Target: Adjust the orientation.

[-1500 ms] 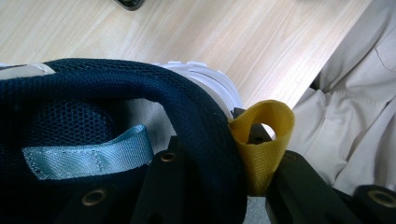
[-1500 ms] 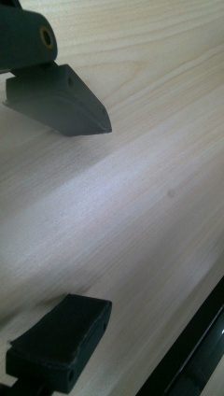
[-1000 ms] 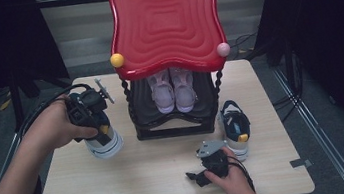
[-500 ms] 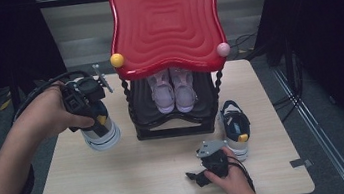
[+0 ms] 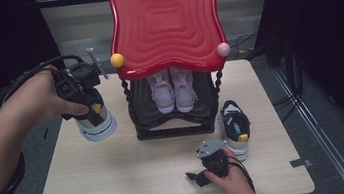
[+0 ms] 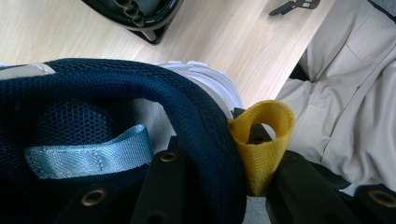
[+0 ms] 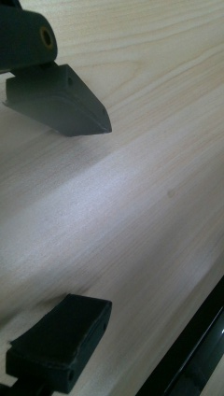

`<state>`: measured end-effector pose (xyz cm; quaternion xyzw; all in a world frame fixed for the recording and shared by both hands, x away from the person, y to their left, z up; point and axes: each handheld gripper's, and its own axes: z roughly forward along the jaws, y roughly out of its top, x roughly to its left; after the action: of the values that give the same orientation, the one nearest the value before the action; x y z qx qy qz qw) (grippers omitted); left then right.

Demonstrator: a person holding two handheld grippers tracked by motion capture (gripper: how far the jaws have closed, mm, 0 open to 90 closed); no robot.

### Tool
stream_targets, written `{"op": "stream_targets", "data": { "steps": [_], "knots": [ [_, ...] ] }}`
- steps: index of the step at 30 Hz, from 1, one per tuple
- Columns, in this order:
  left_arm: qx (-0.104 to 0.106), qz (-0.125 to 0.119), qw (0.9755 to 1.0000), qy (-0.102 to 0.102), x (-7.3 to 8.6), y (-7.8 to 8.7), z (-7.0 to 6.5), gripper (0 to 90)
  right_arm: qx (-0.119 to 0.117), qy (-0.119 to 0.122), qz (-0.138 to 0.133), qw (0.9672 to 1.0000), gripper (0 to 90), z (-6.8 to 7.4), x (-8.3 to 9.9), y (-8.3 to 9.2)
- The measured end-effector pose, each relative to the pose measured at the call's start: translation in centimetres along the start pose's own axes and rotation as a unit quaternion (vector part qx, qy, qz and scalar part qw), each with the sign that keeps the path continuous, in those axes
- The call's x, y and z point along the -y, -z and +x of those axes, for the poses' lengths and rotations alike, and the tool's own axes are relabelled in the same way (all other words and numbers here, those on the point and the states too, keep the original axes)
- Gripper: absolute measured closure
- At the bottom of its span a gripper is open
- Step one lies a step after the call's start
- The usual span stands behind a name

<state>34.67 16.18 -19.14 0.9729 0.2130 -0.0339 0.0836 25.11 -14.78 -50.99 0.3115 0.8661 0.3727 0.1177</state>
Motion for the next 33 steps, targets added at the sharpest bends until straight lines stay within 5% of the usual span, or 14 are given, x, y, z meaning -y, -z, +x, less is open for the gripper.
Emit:
{"op": "stream_targets", "data": {
  "steps": [19, 33],
  "knots": [
    [-0.018, -0.010, 0.9998, 0.002, -1.9, 4.0, -0.3, 74.2, 0.000, 0.000, -0.001, 1.0000, 12.3, 0.0, 0.0, 0.0],
    [-0.035, -0.010, 0.9992, -0.016, -3.8, 6.7, -0.5, 74.3, 0.000, 0.000, -0.001, 1.0000, 12.3, 0.0, 0.0, 0.0]
  ]
}}
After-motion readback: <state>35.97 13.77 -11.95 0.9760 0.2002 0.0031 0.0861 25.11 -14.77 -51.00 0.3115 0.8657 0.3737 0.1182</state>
